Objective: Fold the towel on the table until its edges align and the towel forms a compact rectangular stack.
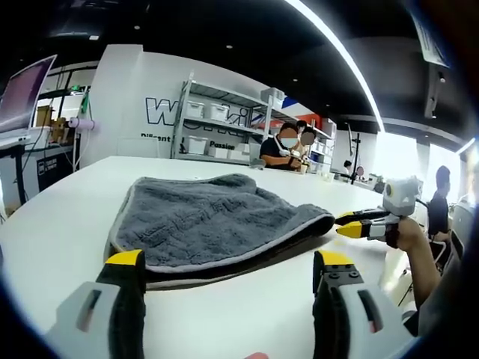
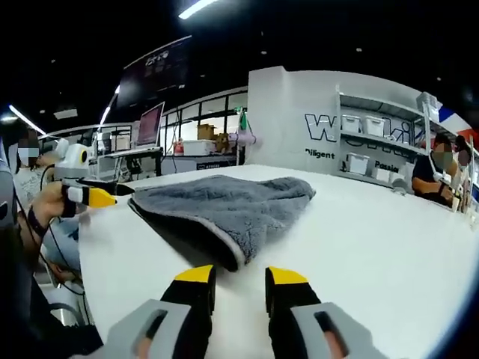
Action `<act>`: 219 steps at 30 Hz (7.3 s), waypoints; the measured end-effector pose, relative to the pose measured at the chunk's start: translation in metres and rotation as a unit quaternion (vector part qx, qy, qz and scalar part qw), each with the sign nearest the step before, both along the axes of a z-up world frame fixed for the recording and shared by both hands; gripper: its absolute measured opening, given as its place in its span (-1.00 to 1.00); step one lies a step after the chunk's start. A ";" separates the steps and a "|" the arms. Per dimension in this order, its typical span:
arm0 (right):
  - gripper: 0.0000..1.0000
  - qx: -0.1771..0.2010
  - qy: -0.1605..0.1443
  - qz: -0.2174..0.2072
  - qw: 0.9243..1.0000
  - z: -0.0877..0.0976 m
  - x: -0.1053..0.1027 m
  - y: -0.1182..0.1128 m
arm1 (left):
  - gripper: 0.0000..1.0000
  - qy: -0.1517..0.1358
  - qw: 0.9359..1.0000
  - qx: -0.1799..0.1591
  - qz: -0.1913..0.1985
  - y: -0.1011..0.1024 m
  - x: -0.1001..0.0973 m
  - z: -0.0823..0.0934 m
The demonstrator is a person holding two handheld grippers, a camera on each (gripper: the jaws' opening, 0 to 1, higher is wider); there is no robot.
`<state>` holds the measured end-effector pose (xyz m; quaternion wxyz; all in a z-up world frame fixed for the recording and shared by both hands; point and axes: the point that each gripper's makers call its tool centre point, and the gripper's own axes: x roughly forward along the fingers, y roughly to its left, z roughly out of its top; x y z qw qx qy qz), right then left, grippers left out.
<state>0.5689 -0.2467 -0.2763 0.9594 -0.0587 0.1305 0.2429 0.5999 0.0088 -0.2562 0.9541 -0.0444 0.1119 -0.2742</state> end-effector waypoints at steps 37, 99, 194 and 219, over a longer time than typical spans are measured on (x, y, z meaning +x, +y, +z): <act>0.82 0.027 0.025 -0.119 0.992 -0.004 -0.003 -0.069 | 0.95 0.006 1.000 0.004 0.008 0.003 -0.002 -0.005; 0.99 0.028 0.039 -0.122 0.991 -0.004 -0.008 -0.077 | 0.78 0.094 0.985 0.107 -0.094 -0.012 0.130 -0.033; 0.98 -0.024 -0.029 -0.036 0.999 0.048 -0.027 -0.091 | 0.99 -0.027 0.991 0.042 -0.126 -0.043 -0.006 0.026; 0.93 -0.177 -0.021 0.196 0.964 0.079 0.050 -0.177 | 0.99 -0.042 0.990 0.064 -0.119 -0.085 0.003 0.031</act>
